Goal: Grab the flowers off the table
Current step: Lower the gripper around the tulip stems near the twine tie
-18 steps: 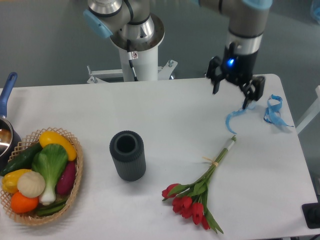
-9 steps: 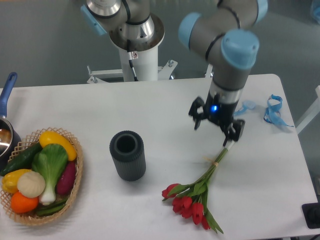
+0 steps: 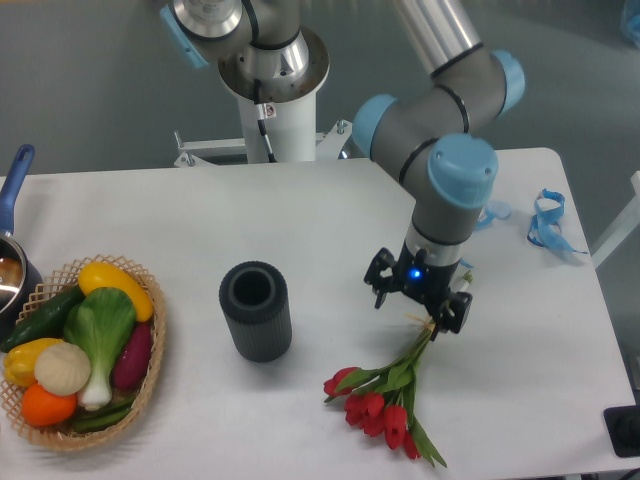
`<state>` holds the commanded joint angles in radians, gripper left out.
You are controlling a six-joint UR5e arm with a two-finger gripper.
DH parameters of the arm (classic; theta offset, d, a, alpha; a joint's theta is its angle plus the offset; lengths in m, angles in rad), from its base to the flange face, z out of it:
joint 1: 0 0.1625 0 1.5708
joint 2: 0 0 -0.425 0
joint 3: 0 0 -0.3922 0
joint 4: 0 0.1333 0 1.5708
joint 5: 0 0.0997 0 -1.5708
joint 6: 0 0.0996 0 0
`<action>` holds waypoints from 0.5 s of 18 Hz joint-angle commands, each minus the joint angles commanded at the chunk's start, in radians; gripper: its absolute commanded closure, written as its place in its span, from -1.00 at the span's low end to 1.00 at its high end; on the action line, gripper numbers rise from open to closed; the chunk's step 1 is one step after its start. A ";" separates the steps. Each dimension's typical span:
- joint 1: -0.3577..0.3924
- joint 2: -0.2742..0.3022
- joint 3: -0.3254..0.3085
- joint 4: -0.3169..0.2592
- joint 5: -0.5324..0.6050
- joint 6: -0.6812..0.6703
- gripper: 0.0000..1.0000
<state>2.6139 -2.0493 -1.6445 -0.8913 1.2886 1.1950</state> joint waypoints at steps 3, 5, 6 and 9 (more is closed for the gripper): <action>0.000 -0.061 0.029 0.043 -0.002 0.003 -1.00; -0.006 -0.090 0.061 0.051 -0.002 -0.002 -1.00; -0.006 -0.097 0.064 0.052 -0.002 -0.002 -1.00; -0.005 -0.104 0.063 0.052 0.000 -0.005 -1.00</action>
<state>2.6093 -2.1537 -1.5815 -0.8391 1.2885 1.1904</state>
